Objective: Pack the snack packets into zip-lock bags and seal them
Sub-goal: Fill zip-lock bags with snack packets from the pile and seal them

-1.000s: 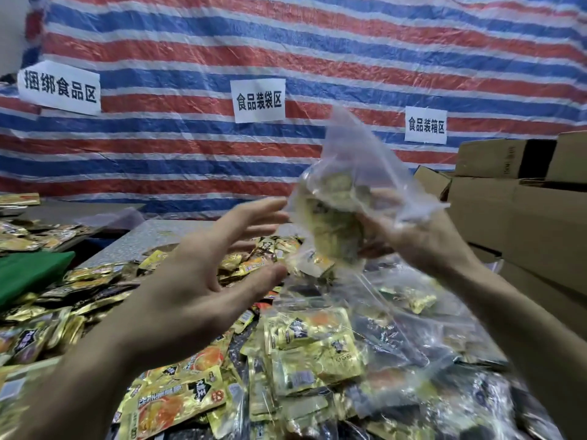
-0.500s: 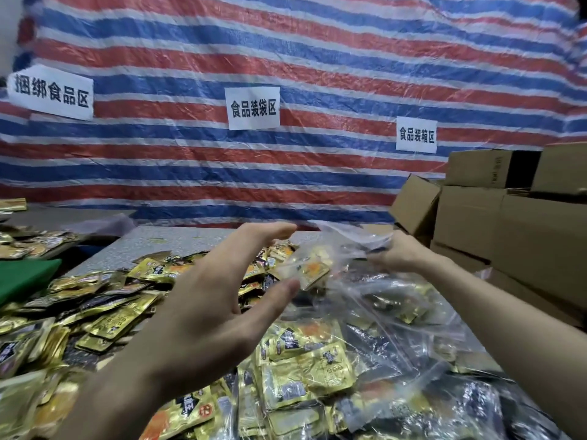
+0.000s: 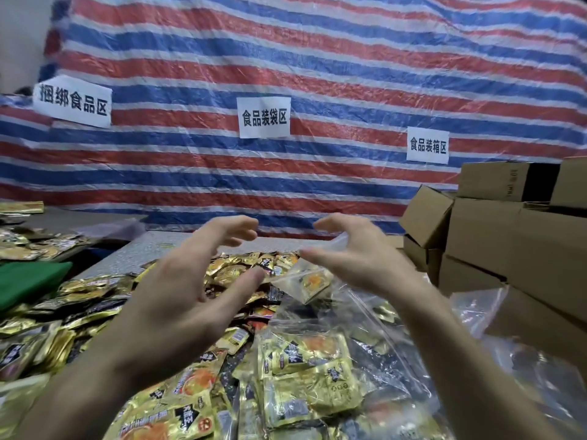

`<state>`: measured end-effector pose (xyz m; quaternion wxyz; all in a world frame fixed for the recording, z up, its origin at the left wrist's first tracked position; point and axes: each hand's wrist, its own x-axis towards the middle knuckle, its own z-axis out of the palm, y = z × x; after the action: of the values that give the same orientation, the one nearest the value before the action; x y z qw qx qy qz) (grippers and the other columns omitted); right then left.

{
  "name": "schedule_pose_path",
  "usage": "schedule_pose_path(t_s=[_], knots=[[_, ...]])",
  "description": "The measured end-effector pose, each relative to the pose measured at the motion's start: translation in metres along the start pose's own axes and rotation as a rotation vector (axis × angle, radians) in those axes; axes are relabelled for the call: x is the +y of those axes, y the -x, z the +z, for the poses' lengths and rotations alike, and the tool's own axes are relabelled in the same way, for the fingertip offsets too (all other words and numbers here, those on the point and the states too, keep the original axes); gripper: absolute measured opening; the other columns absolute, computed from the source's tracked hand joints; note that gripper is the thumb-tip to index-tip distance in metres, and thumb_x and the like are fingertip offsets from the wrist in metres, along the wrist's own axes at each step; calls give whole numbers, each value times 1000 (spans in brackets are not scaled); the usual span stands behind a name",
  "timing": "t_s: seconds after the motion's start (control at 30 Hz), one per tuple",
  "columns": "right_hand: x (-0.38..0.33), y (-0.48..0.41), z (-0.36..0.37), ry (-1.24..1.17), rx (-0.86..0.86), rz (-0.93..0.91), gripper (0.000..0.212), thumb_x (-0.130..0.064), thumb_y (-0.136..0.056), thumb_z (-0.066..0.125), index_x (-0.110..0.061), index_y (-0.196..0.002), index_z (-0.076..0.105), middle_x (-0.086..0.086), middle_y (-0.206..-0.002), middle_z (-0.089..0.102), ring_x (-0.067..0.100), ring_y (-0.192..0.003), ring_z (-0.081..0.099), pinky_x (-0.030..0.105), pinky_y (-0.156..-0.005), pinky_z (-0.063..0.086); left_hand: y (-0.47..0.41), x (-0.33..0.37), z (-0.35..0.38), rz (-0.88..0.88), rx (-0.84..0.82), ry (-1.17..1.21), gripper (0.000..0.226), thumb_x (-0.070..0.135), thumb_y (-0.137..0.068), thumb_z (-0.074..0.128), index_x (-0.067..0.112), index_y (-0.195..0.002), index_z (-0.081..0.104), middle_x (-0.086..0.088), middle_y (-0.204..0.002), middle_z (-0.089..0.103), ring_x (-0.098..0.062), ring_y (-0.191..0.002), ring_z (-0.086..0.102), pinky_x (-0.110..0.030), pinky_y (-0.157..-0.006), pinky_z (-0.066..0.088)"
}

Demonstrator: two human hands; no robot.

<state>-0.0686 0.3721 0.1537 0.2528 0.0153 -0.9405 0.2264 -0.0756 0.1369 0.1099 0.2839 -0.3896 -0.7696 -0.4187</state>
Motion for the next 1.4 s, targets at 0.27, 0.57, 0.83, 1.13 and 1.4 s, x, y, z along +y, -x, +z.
schedule_pose_path(t_s=[0.27,0.57,0.83,1.13,1.4], knots=[[-52,12,42,-447,-56,-161,31,-50,-90,66,-32,-115,69,-18,-115,68,-1,-109,59,22,-88,48,-2,-15,-19,-18,191,-32,35,63,-81,53,51,-113,58,30,-115,63,10,-110,58,-22,-82,49],[-38,13,49,-403,-242,-184,24,-51,-85,62,-32,-96,72,-18,-94,71,-5,-86,65,13,-68,47,-9,-28,-60,-209,288,-114,15,27,-95,60,20,-94,73,12,-91,72,-4,-92,67,-27,-84,52],[-37,12,61,-145,-610,-308,60,-77,-61,43,-40,-101,67,-23,-99,68,-13,-86,62,14,-74,51,56,-57,-61,-564,-54,-361,13,35,-92,65,30,-104,65,14,-101,67,0,-88,62,-25,-80,55],[-47,23,64,-54,-814,-387,56,-74,-72,44,-40,-114,62,-22,-111,66,-8,-97,63,18,-89,54,187,-128,-121,-1174,-472,-1142,21,43,-94,49,24,-101,54,-1,-117,64,-21,-105,61,-28,-80,48],[-44,26,57,-75,-780,-389,40,-68,-85,51,-41,-112,64,-20,-110,69,-8,-96,64,25,-92,55,190,-121,-138,-1201,-285,-1092,62,52,-78,75,16,-47,35,3,-38,35,-16,-41,45,-26,-51,27]])
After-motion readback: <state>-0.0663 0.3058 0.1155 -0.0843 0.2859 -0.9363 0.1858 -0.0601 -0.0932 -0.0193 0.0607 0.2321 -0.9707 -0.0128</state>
